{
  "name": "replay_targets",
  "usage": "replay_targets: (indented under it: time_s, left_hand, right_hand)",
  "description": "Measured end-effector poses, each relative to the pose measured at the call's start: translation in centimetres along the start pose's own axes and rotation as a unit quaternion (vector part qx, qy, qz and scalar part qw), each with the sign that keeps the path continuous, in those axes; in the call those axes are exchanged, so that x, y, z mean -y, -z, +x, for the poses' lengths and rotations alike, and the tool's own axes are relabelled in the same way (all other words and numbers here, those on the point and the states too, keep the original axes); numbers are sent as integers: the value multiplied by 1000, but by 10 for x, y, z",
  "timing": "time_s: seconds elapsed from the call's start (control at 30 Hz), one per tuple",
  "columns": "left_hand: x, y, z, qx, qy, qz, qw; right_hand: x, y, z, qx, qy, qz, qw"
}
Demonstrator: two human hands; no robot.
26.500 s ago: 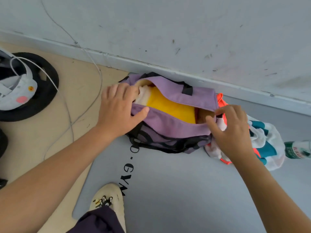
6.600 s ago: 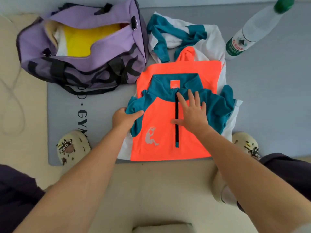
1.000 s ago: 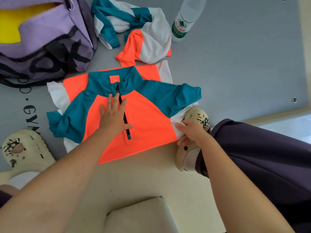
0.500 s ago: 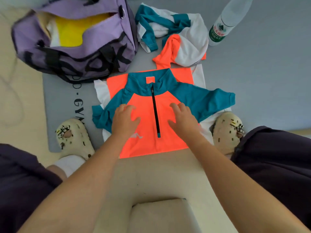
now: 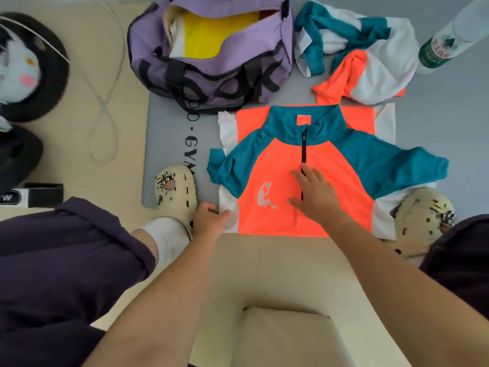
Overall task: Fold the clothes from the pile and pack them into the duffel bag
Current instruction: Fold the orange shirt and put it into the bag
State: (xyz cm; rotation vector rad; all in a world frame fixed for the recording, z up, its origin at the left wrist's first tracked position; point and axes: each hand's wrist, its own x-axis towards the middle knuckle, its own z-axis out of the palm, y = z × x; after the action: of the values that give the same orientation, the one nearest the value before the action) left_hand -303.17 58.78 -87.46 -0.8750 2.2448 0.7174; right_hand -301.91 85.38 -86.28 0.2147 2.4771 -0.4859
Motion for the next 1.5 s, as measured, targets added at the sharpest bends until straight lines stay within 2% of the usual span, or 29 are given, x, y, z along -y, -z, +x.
replay_targets:
  time_s: [0.13, 0.27, 0.4, 0.47, 0.53, 0.57, 0.63, 0.7, 0.77, 0.93, 1.07, 1.13, 1.17, 1.27, 1.5]
  left_hand:
    - [-17, -1, 10, 1, -47, 12, 999]
    - [-27, 1, 19, 15, -58, -5, 998]
    - [-26, 18, 25, 14, -48, 128, 990]
    - [-38, 23, 25, -8, -57, 65, 996]
    - [-55, 28, 26, -74, -105, -61, 990]
    - [-64, 30, 27, -100, -149, -70, 981]
    - [-80, 33, 34, -101, -247, -2, 964]
    - [-91, 33, 43, -36, -289, 103, 951]
    - [-96, 33, 50, 35, -270, 195, 942]
    - [-102, 49, 67, 30, -240, 273, 931]
    - [-109, 66, 74, 77, -243, 88, 963]
    - [-114, 70, 73, 85, -234, 22, 968]
    - [-116, 70, 73, 82, -242, 37, 966]
    - [-112, 71, 76, 68, -276, 178, 942]
    - [-103, 94, 87, 205, -174, 276, 923]
  right_hand:
    - [14, -3, 7, -10, 5, -33, 999]
    - [20, -12, 9, 4, -6, -35, 999]
    - [21, -13, 11, -8, -15, -54, 998]
    - [24, -11, 14, -22, -17, -75, 997]
    - [29, -7, 20, -44, -17, -92, 995]
    - [32, -5, 25, -57, -16, -94, 994]
    - [36, -1, 33, -76, -9, -79, 994]
    - [37, 1, 38, -65, -3, -52, 997]
    - [36, 1, 41, -51, 0, -40, 998]
    - [28, 0, 40, -40, 7, -32, 999]
    - [23, -3, 37, -36, 14, -23, 999]
    - [22, -3, 36, -36, 16, -18, 999]
    - [22, -3, 36, -36, 16, -17, 999]
    - [21, -4, 35, -33, 12, -11, 999]
    - [20, -4, 35, -25, 12, -9, 1000]
